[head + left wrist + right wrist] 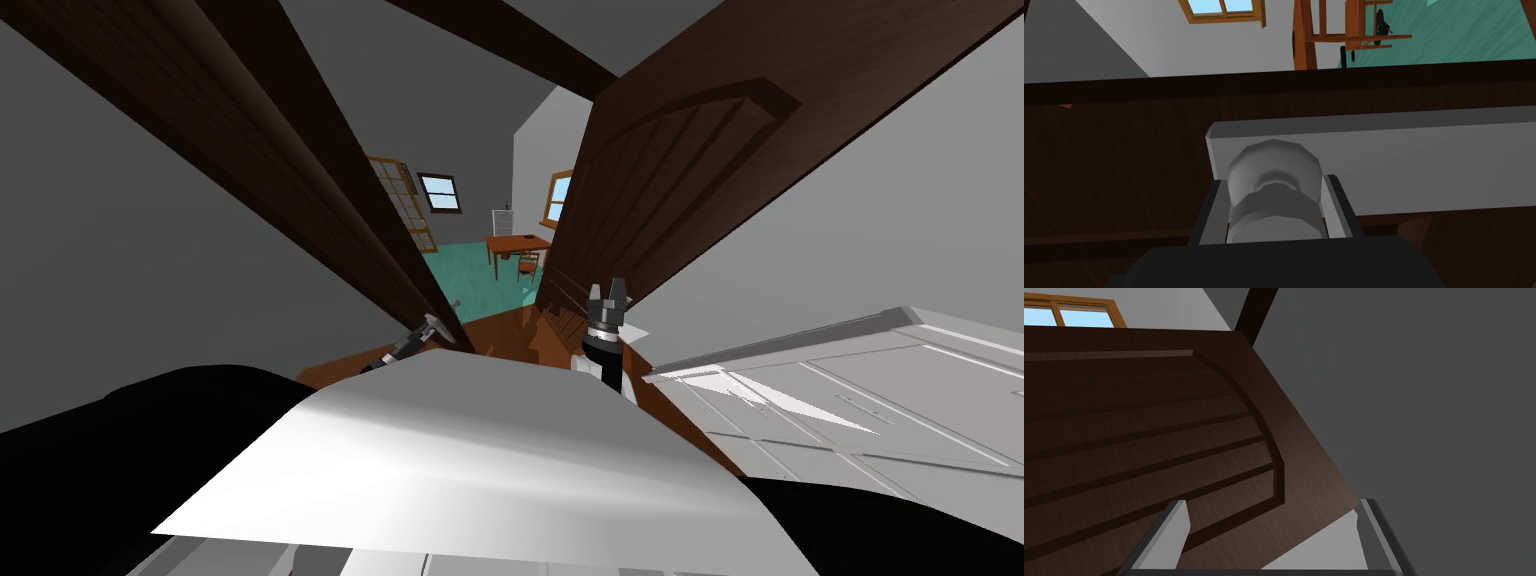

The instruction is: Pull the door open

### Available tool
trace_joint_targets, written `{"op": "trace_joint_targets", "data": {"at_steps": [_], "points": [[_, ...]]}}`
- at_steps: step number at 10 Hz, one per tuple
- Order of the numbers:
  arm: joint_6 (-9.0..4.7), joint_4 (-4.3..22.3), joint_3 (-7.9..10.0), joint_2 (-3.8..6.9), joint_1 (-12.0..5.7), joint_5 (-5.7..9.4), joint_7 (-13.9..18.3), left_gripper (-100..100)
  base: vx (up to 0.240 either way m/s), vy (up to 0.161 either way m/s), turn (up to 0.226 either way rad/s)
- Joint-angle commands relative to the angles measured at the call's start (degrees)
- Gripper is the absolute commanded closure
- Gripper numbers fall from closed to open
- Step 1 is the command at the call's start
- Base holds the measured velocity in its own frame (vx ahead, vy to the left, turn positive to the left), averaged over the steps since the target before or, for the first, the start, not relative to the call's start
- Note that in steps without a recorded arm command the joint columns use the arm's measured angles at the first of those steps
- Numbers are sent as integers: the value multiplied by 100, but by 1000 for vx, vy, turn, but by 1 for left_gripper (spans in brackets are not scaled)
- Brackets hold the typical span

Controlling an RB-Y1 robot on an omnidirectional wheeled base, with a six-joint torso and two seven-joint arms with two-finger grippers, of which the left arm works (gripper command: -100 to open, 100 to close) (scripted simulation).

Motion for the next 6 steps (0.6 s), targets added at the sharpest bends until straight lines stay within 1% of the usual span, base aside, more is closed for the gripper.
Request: {"op": "trace_joint_targets", "data": {"at_steps": [1,3,4,6], "points": [[-270,122,-5,52,122,10,20,100,-35,26,-49],[-632,354,-14,142,272,22,65,100,-48,39,-99],[-706,354,-14,142,272,22,65,100,-42,26,-21],[-1081,558,-22,221,403,32,104,100,-44,24,-62]]}}
